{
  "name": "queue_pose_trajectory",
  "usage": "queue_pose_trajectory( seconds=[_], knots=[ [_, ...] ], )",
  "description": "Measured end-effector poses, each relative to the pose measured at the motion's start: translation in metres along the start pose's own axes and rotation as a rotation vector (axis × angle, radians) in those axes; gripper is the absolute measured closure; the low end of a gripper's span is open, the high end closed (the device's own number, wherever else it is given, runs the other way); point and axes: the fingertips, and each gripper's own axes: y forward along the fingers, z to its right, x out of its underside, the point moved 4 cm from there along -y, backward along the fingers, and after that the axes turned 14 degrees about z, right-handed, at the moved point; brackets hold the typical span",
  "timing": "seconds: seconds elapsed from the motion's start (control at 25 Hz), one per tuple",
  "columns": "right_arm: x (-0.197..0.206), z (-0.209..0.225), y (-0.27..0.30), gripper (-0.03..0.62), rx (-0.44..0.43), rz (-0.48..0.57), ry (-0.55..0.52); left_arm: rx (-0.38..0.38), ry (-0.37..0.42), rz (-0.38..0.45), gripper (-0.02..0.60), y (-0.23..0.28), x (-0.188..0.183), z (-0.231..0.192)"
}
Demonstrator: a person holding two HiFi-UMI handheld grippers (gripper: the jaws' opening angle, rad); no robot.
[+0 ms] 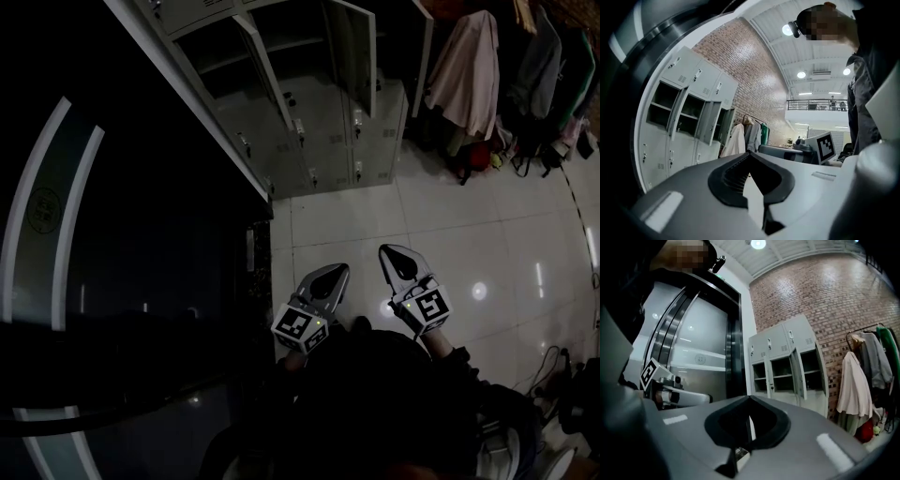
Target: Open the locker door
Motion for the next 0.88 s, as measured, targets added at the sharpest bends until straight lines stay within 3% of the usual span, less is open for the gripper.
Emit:
queue_pose_trajectory(
  seconds=[0.44,0.88],
  knots=[
    [-0.016,-0.011,-0.006,0.594,-0.06,0.038,0.026,-0.042,0.017,0.003,0.571,-0.007,0.002,0.019],
    [-0.017,-0.014,0.001,0.594,-0.089,0.044,0.021,-0.078,0.03,0.014,0.571,-0.012,-0.003,0.012]
  ],
)
